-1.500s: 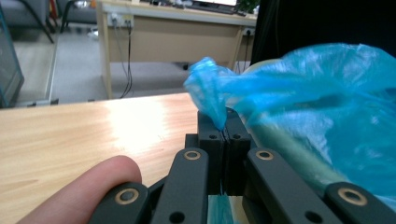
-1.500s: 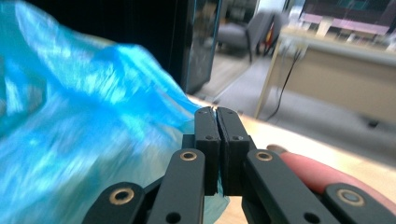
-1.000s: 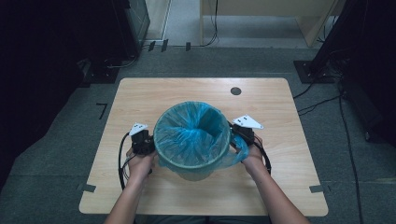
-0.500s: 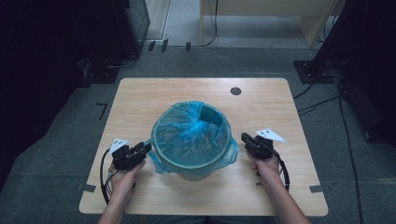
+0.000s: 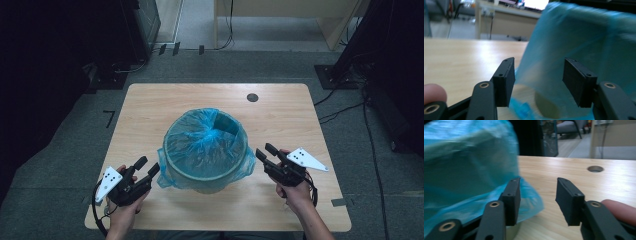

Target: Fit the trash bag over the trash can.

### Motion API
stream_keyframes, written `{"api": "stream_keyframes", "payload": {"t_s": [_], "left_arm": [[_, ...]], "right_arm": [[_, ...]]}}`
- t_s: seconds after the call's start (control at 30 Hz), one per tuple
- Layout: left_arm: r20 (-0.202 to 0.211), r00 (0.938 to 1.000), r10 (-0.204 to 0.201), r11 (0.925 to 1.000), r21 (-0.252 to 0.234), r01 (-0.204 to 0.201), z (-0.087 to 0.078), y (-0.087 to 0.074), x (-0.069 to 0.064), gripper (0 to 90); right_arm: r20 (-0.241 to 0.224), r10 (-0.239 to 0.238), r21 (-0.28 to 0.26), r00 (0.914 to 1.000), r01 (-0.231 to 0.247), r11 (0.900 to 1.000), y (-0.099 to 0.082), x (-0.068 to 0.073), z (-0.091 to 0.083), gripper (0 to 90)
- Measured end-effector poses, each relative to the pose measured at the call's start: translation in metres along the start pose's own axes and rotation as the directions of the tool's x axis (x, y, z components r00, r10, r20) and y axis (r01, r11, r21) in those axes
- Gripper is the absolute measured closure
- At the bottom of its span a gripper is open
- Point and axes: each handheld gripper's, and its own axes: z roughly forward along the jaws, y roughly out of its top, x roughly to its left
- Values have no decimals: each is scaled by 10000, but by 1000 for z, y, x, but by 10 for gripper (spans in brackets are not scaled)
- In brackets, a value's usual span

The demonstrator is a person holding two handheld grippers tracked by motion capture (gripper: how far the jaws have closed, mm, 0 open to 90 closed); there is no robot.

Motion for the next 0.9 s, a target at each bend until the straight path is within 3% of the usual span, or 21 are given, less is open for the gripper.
{"api": "stream_keyframes", "payload": {"t_s": [0.07,0.1,0.23,0.27,0.3,0.33,0.43,0.47,0.53,0.63,0.67,0.7,0.77,0.83,0.87,0.9], "left_arm": [[231,9997,98,9997,-206,-93,-1,0,-4,368],[856,9954,435,9984,-408,-401,-2,-1,-10,345],[1772,9751,1335,9907,-518,-1262,0,-5,-27,280],[1775,9746,1365,9905,-437,-1308,2,-6,-31,250],[1775,9746,1365,9905,-437,-1308,2,-6,-31,216],[1809,9752,1275,9918,-163,-1267,8,-7,-35,198],[1803,9732,1428,9891,87,-1468,16,-11,-39,198],[1749,9742,1428,9892,74,-1464,17,-12,-40,212],[1790,9749,1324,9907,64,-1358,19,-13,-39,346],[2275,9684,1021,9937,213,-1098,22,-17,-34,642],[2275,9684,1021,9937,213,-1098,22,-17,-34,736],[2187,9727,776,9946,501,-906,24,-18,-31,809],[2168,9759,268,9948,901,-474,27,-19,-27,898],[1801,9836,2,9832,1795,-331,32,-23,-23,900],[1639,9864,-82,9698,2419,-321,36,-27,-20,900],[1426,9897,-99,9494,3121,-355,41,-32,-18,900]], "right_arm": [[-150,-14,-77,9999,13,10000,-1,3,-1,473],[-496,-63,-160,9987,55,9999,-3,8,-2,422],[-1209,83,-272,9926,-116,9996,-4,12,-5,330],[-1492,219,-277,9886,-263,9993,-4,13,-6,309],[-1492,219,-277,9886,-263,9993,-4,13,-6,309],[-1916,224,-272,9812,-281,9992,-5,14,-6,262],[-2500,293,-94,9678,-327,9994,-7,17,-4,234],[-2519,175,-32,9676,-190,9998,-8,19,-2,242],[-2285,-23,144,9735,57,9999,-11,23,2,358],[-2146,-289,203,9763,340,9992,-16,25,6,628],[-2146,-289,203,9763,340,9992,-16,25,6,628],[-1988,-499,359,9788,582,9977,-19,27,9,790],[-1577,-952,813,9829,1090,9907,-22,29,15,900],[-1250,-1565,1526,9797,1748,9727,-27,31,22,900],[-1140,-1771,2021,9776,1973,9593,-31,32,26,900],[-974,-1933,2500,9763,2120,9448,-36,33,30,900]]}}
